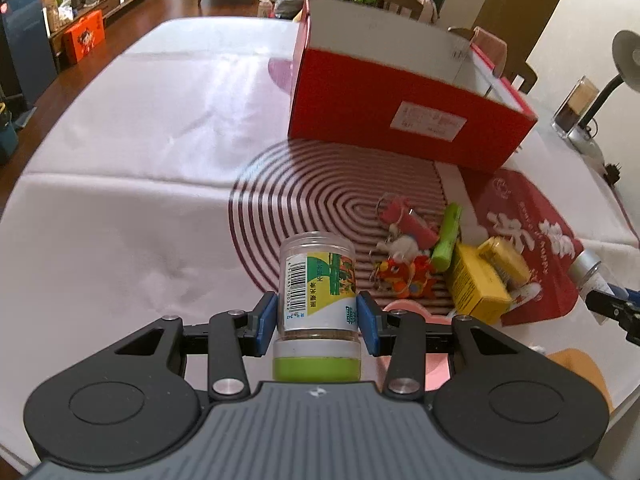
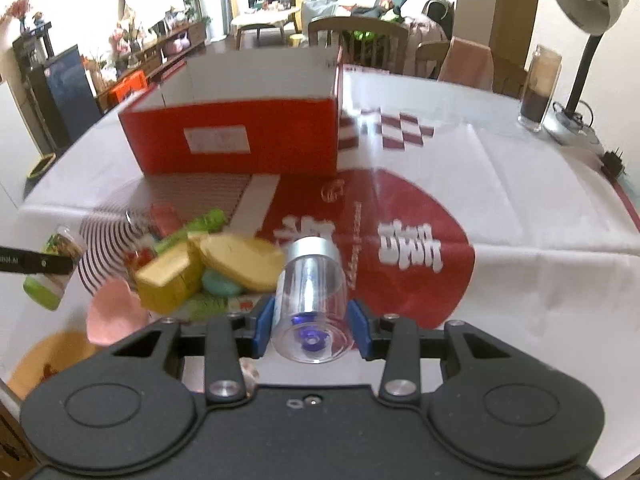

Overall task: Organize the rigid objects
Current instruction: 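Carry jar and vial into the red box and open both tools to release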

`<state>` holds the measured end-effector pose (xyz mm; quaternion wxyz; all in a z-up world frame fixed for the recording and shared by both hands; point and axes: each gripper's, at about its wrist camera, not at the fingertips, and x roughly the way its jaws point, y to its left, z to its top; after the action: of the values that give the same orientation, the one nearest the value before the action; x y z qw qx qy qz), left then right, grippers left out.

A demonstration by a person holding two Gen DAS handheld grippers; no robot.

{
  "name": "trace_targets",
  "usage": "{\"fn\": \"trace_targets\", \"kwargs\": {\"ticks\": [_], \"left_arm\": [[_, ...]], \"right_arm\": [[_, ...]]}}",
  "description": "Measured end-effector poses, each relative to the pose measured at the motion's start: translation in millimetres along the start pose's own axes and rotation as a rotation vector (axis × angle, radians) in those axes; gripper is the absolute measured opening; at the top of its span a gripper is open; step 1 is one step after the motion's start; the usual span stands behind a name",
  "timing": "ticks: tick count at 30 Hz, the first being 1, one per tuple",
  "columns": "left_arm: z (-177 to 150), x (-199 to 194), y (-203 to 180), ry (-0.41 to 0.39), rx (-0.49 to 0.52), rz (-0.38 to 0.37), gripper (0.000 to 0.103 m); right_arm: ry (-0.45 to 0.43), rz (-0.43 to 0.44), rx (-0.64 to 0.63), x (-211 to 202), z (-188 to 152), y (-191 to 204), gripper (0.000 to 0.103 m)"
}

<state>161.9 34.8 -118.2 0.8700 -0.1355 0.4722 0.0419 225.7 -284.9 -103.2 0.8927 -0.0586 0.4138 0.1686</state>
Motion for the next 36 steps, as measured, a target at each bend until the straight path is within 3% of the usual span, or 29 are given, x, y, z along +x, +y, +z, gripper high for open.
{"fn": "trace_targets", "kwargs": {"ticks": [17, 24, 36], "left_arm": [[74.6, -36.6, -34.3, -0.101, 0.094, -0.002, 0.042], [114.1, -24.2, -48.1, -0.117, 0.122, -0.002, 0.042], [189.8, 34.1, -69.5, -0.075, 0.124, 0.009, 0.042]], "right_arm": [[-0.14, 0.02, -0.04, -5.5, 104.1, 9.4, 0.04], [-0.155, 0.047, -0.075, 18.3, 141.5, 15.7, 0.04], [-0.084, 0.082, -0.096, 90.4, 189.5, 21.4, 0.04]]}}
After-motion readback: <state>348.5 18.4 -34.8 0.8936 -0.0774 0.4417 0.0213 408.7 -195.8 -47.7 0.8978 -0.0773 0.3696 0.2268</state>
